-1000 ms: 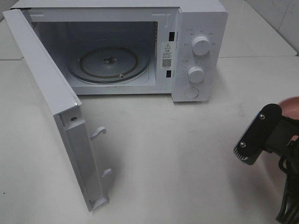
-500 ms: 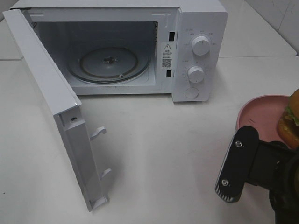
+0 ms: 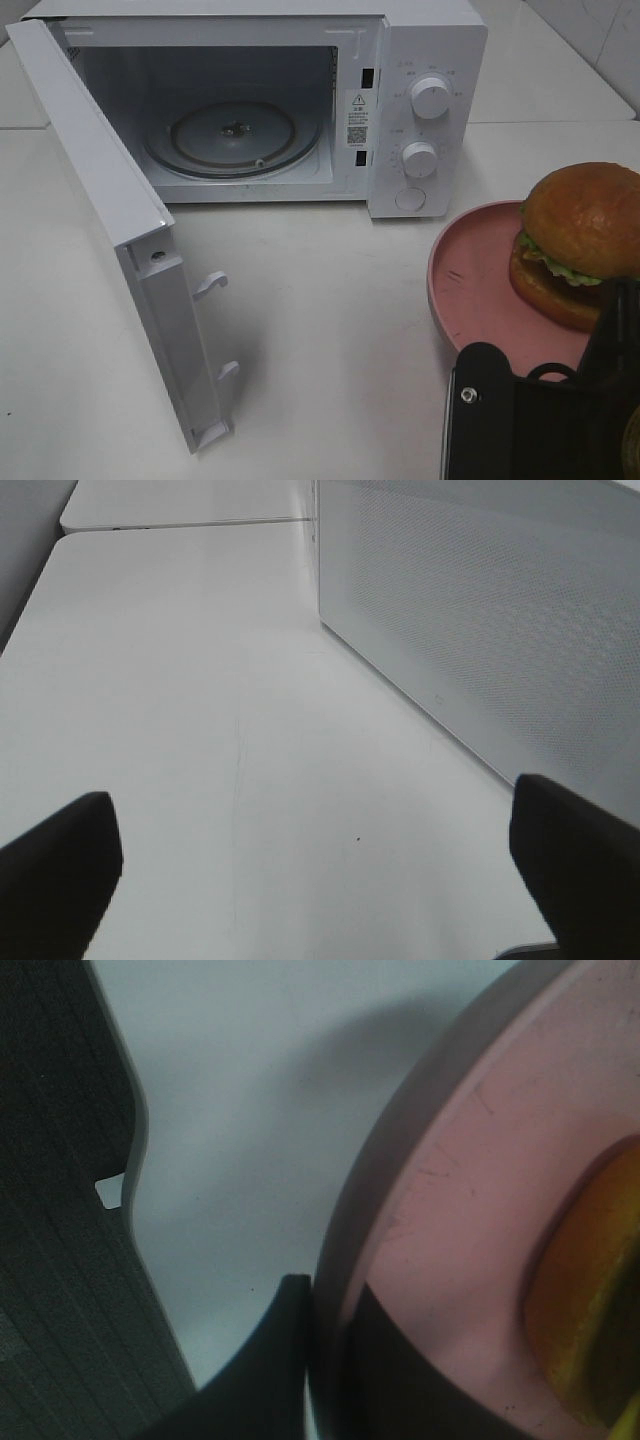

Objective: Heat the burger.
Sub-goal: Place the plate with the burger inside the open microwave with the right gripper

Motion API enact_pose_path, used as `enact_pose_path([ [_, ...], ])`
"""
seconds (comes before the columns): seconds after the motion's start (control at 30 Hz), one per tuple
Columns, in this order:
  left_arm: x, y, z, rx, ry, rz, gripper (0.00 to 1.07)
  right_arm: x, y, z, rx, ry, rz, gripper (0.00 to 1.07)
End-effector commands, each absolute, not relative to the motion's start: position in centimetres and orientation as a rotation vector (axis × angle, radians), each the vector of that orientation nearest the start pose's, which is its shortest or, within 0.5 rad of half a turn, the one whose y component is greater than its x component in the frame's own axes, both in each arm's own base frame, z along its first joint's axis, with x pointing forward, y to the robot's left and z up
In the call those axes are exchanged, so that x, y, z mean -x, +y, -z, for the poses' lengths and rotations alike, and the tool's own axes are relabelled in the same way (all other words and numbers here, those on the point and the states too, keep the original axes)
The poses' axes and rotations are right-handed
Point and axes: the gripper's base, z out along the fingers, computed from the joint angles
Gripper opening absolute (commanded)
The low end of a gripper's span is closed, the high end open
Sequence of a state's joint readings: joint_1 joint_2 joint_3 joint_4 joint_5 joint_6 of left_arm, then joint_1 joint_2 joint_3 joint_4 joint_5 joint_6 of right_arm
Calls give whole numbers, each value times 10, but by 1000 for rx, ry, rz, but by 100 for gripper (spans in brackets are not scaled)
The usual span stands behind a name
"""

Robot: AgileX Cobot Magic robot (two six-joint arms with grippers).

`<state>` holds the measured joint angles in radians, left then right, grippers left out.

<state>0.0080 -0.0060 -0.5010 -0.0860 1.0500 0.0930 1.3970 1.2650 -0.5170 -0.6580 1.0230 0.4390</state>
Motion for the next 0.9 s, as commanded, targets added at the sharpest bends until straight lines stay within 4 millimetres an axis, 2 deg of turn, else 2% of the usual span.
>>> enact_pose_path([
  [0.03,8,-7,-278,-83,1989,49,98,-79,152,-193,1768,2010,637,0],
  [0.4,8,-7,-278,-83,1989,49,98,-81,160,-194,1958,1782,626,0],
  [0.63,8,-7,-278,-83,1989,49,98,-78,168,-193,2156,1543,577,0],
  [0.9,8,-7,-278,-83,1989,49,98,-78,171,-193,2230,1439,577,0],
])
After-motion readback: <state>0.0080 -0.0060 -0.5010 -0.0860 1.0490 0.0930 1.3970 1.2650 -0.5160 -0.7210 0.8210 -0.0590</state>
